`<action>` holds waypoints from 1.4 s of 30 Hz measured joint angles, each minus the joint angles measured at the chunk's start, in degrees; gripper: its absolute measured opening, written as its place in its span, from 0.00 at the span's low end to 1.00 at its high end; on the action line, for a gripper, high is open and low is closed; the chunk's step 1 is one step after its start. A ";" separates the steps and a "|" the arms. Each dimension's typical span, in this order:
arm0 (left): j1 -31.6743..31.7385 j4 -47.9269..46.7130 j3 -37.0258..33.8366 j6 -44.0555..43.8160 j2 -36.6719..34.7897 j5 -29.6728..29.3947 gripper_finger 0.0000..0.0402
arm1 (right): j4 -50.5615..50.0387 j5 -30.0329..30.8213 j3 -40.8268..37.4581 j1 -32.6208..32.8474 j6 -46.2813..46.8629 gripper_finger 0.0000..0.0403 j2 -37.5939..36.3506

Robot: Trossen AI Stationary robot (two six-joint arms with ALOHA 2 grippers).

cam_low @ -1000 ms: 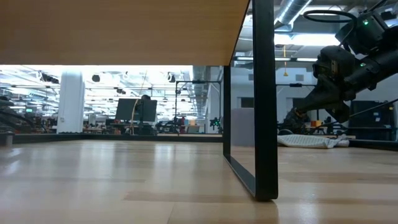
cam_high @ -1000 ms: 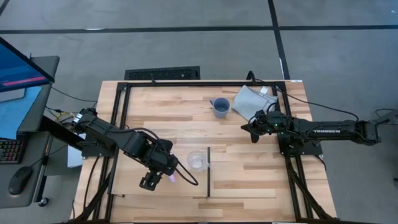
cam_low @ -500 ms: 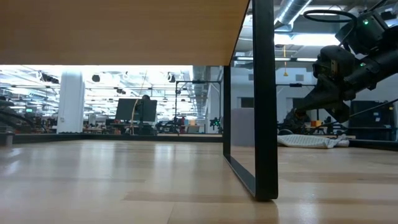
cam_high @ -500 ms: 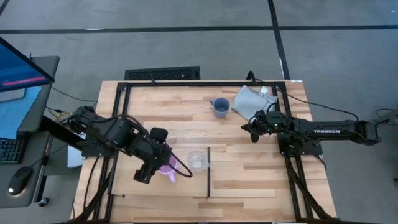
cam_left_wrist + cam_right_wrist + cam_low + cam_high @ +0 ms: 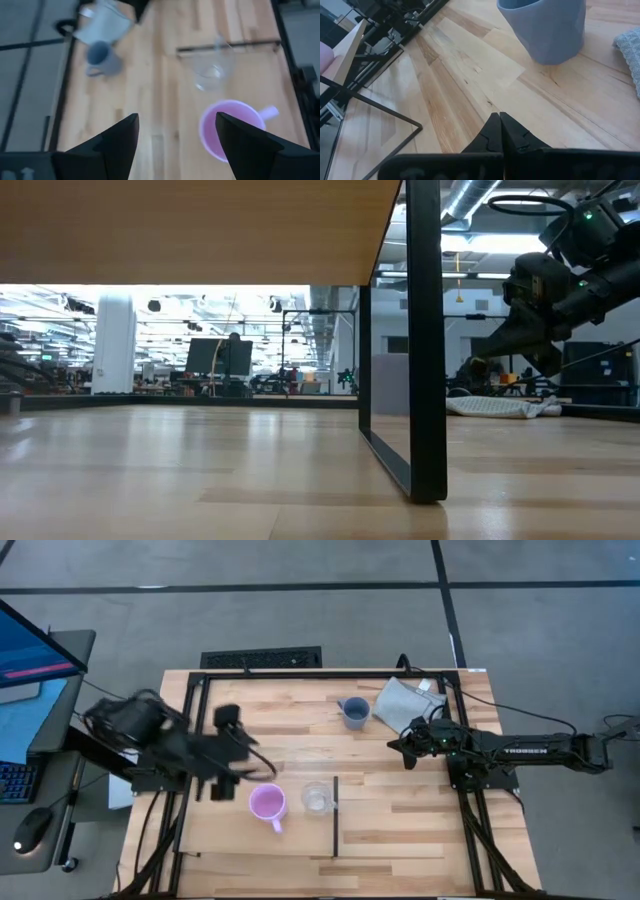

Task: Stack small to large cups/mugs on shelf
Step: Put the gray mug on the shelf

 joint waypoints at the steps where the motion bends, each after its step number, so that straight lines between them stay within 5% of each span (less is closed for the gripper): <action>1: 0.00 0.03 0.00 -0.57 -1.06 -1.51 0.64 | 0.00 0.02 0.00 0.00 0.02 0.01 -0.02; 11: -0.08 0.26 0.00 -1.02 -11.03 -16.09 0.64 | 0.13 0.02 0.00 -0.01 -0.01 0.01 -0.01; 21: -0.92 0.11 -1.69 -2.06 -19.24 -22.89 0.64 | 0.07 0.02 0.00 0.00 -0.46 0.01 -0.01; 36: -0.92 5.94 -35.31 -13.93 -43.25 -39.24 0.64 | 0.08 0.28 0.00 0.00 -0.46 0.03 0.00; 42: -0.92 10.69 -51.54 -18.93 -55.03 -41.15 0.64 | 0.13 0.37 0.00 -0.02 -0.07 0.04 -0.01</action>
